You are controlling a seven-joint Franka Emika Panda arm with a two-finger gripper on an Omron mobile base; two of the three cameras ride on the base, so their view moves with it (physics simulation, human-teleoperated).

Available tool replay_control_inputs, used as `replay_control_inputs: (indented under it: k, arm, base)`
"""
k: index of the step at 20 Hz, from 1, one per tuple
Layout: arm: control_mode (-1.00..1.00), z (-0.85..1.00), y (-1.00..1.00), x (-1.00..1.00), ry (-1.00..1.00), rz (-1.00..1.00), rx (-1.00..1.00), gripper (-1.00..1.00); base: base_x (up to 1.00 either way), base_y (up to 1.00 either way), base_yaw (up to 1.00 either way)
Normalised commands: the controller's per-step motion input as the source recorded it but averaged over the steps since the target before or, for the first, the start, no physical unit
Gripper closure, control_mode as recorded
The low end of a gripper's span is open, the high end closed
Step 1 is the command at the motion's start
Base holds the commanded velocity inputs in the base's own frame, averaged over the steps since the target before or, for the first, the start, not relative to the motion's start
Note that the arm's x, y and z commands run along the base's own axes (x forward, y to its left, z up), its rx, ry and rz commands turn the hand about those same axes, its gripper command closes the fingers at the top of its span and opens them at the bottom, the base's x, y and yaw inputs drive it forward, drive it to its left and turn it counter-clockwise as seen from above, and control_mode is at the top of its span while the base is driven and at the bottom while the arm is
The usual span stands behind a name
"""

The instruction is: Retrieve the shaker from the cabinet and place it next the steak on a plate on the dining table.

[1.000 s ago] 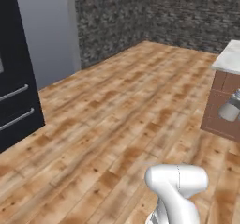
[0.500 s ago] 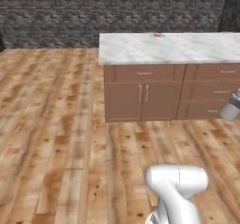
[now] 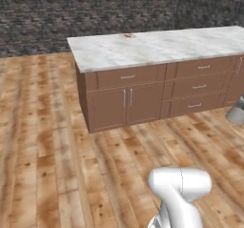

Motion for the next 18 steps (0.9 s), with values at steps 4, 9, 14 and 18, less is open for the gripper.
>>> replay_control_inputs:
  k: [4, 9, 14, 18]
  arm:
    - [1.00, 0.00, 0.00, 0.00, 0.00, 0.00, 0.00, 1.00]
    - [1.00, 0.00, 0.00, 0.00, 0.00, 0.00, 0.00, 1.00]
    - [1.00, 0.00, 0.00, 0.00, 0.00, 0.00, 0.00, 1.00]
    - [1.00, 0.00, 0.00, 0.00, 0.00, 0.00, 0.00, 1.00]
  base:
    - [0.11, 1.00, -0.09]
    - [0.60, 1.00, -0.13]
    - [0.99, 1.00, 0.13]
    - [1.00, 1.00, 0.09]
